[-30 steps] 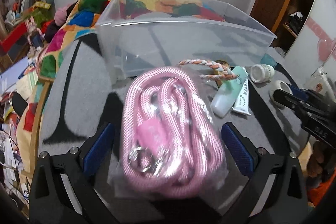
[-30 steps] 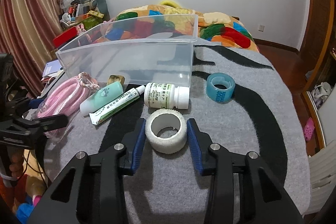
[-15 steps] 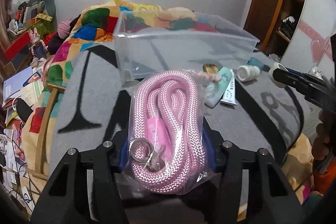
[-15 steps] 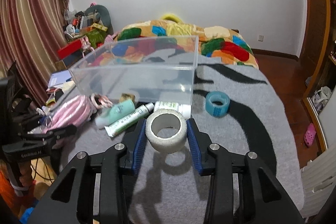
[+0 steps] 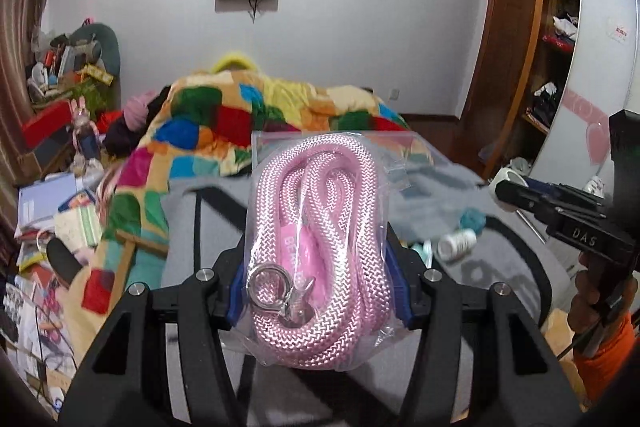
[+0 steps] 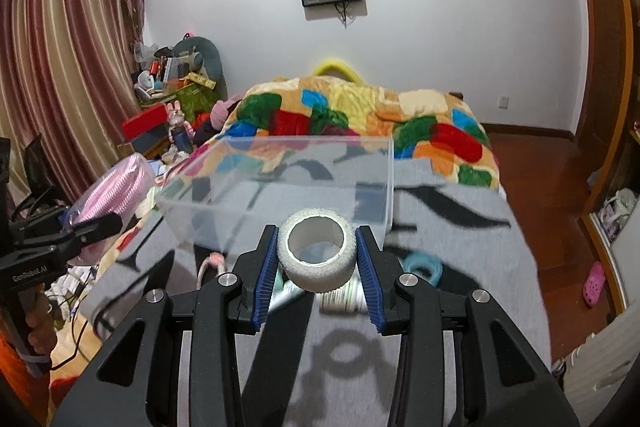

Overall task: Organize objects
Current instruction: 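Carry rope bag into clear box with left tool while right tool drops white tape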

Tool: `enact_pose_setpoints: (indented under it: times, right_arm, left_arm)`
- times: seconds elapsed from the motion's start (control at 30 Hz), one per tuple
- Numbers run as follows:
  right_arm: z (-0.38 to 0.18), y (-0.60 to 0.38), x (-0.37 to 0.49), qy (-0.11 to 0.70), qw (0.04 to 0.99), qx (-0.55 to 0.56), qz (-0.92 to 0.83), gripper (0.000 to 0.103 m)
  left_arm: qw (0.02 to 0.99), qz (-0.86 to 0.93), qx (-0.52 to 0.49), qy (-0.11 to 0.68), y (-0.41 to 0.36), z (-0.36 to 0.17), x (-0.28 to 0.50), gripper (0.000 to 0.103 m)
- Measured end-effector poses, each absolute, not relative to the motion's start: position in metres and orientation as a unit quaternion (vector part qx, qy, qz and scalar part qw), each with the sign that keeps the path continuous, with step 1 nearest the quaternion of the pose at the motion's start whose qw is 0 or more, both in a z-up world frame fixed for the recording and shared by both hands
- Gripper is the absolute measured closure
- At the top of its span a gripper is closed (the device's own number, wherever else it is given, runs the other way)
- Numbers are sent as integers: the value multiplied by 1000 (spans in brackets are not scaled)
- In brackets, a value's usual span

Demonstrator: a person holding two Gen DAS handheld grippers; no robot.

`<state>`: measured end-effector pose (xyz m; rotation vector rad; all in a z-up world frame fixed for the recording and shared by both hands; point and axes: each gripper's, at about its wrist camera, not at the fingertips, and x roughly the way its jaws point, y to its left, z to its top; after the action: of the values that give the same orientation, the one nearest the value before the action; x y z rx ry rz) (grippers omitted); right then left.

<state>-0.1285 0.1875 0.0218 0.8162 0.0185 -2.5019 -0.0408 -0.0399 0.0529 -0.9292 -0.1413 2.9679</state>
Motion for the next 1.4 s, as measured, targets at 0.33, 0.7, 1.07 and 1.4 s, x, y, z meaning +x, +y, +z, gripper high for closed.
enact_pose_setpoints:
  times: [0.33,0.7,1.07,1.4]
  right_arm:
    - [32,161,-175,5,251,312,-916,68]
    - [-7,133,-229,19,253,391,-885,68]
    - [-18,115,-227,56,262,409,-872,67]
    - [4,127,-205,61,266,375,-886,54]
  left_arm:
    - [30,940,-337,-50,-39,42,-107,47]
    - [32,919,-389,-62,-39,19,-160,47]
    - [28,908,-417,-36,-29,12,-184,44]
    - [25,926,-377,-17,-28,37,-157,42]
